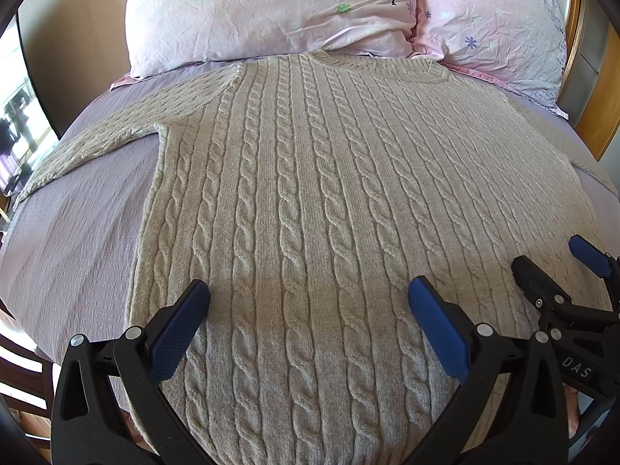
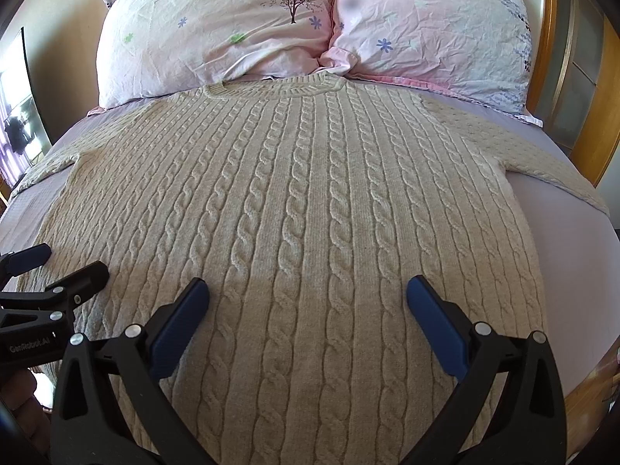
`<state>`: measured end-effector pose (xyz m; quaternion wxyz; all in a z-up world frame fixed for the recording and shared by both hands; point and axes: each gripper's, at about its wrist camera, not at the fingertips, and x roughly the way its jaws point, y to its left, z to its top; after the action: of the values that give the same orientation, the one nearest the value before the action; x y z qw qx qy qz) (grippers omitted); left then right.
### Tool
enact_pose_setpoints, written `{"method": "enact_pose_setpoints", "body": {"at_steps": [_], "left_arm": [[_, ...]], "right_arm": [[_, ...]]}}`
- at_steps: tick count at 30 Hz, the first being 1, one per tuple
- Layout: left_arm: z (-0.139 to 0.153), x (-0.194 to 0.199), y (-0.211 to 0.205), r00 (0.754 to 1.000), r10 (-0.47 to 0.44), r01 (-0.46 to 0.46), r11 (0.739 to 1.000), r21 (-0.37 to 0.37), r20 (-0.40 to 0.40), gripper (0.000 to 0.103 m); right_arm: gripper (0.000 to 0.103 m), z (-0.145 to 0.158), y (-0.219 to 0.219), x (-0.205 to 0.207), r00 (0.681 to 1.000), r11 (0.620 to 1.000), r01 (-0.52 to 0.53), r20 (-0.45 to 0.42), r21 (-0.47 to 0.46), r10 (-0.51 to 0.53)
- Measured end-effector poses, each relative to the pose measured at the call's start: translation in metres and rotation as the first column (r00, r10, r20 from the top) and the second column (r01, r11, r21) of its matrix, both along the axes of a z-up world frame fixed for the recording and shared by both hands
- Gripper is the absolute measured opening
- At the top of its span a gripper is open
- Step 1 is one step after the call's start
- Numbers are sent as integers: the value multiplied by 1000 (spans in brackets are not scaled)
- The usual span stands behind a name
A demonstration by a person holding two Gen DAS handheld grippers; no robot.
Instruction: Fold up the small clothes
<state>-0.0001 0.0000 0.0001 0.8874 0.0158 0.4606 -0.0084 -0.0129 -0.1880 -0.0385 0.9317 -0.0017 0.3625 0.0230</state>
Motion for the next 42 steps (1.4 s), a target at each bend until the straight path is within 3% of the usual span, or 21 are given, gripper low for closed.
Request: {"method": "enact_pose_setpoints", "body": {"at_steps": [42], "left_arm": [[0,0,0,1000,0,0,1000,1,3,102]], "right_arm": [[101,0,-1,0,1000,1000,0,0,-1,0]]}}
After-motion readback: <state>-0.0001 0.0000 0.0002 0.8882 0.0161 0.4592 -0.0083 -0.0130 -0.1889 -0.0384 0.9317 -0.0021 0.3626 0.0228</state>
